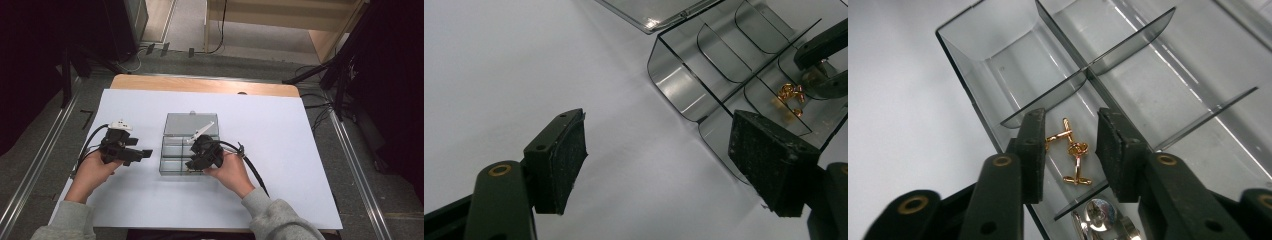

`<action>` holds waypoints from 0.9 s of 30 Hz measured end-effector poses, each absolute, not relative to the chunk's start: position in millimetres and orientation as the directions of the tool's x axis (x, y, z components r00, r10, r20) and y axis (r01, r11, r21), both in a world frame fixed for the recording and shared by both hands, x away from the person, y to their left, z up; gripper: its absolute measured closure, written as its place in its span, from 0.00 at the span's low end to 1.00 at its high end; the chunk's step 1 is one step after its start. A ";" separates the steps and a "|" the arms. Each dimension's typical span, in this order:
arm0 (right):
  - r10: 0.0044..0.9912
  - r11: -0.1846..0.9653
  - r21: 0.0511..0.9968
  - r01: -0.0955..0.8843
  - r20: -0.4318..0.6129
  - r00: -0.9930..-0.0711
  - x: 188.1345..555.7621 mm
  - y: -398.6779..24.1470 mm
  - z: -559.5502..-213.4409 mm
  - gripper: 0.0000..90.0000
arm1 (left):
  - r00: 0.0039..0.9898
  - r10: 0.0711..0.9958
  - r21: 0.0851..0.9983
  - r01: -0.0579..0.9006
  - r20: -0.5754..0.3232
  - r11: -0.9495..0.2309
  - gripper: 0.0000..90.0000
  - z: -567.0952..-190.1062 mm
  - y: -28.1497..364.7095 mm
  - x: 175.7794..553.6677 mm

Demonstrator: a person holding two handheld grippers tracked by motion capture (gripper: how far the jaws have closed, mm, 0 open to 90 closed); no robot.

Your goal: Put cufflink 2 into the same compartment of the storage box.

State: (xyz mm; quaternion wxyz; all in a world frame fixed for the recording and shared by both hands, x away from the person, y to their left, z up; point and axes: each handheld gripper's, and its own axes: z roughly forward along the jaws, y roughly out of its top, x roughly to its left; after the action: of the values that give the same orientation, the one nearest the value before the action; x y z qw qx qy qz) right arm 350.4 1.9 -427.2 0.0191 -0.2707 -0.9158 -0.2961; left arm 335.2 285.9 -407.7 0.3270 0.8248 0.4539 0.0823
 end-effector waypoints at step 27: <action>0.551 0.577 0.603 0.551 0.211 -0.808 362.6 -49.0 -400.3 0.45 | 0.574 0.801 0.617 0.696 -0.172 -0.366 0.26 -406.1 286.7 339.0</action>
State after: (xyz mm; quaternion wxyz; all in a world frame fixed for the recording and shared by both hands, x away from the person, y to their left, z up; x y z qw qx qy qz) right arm 362.6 -49.0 -400.3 0.0002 -0.3101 -0.8880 -0.3394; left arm 339.0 286.7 -406.1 0.3315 0.8228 0.4549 0.0786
